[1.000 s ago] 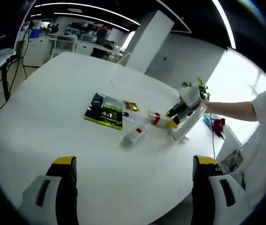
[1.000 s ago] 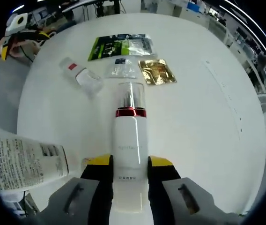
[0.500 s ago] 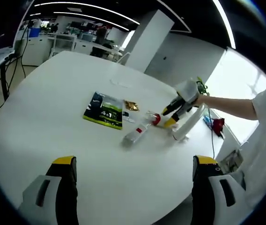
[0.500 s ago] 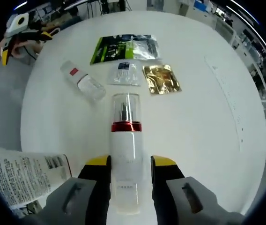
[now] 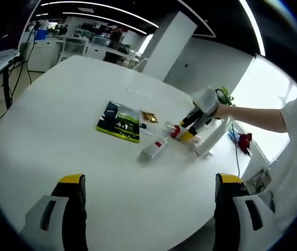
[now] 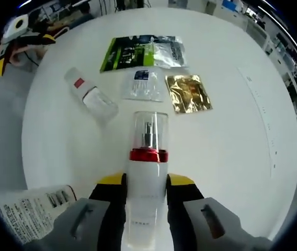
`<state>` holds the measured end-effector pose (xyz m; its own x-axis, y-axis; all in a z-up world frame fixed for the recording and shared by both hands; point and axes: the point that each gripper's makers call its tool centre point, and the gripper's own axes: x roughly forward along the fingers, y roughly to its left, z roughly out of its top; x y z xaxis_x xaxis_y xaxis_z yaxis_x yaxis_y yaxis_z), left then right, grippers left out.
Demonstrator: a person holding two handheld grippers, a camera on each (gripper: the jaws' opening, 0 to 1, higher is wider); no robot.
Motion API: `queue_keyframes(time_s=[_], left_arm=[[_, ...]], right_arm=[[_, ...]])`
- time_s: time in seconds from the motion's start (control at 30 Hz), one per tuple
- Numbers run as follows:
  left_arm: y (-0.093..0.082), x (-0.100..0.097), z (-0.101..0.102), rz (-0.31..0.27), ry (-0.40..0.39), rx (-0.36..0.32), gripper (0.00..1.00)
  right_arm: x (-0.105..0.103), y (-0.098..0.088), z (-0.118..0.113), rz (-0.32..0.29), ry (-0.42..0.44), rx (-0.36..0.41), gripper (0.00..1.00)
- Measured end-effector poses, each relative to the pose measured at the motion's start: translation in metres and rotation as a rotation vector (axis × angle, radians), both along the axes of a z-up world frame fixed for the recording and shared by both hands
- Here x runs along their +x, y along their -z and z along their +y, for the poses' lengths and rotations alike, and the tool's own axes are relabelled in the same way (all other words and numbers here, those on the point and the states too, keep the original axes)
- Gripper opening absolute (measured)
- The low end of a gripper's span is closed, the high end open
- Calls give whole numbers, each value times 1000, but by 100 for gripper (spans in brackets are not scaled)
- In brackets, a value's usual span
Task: Arrange the skincare products in the storage area until every visible bottle or jar stands upright without overlapping.
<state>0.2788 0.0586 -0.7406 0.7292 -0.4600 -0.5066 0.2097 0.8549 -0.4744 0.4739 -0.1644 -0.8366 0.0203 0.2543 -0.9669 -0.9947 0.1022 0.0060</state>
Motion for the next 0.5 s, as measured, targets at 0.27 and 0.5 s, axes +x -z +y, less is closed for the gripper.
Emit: queue_keyframes(time_s=[0.27, 0.5], left_arm=[[2, 0, -2, 4, 1, 2, 95], [-2, 4, -12, -2, 22, -3, 95]], right_arm=[[1, -2, 0, -16, 23, 16, 30], [1, -4, 0, -25, 80, 50, 29]])
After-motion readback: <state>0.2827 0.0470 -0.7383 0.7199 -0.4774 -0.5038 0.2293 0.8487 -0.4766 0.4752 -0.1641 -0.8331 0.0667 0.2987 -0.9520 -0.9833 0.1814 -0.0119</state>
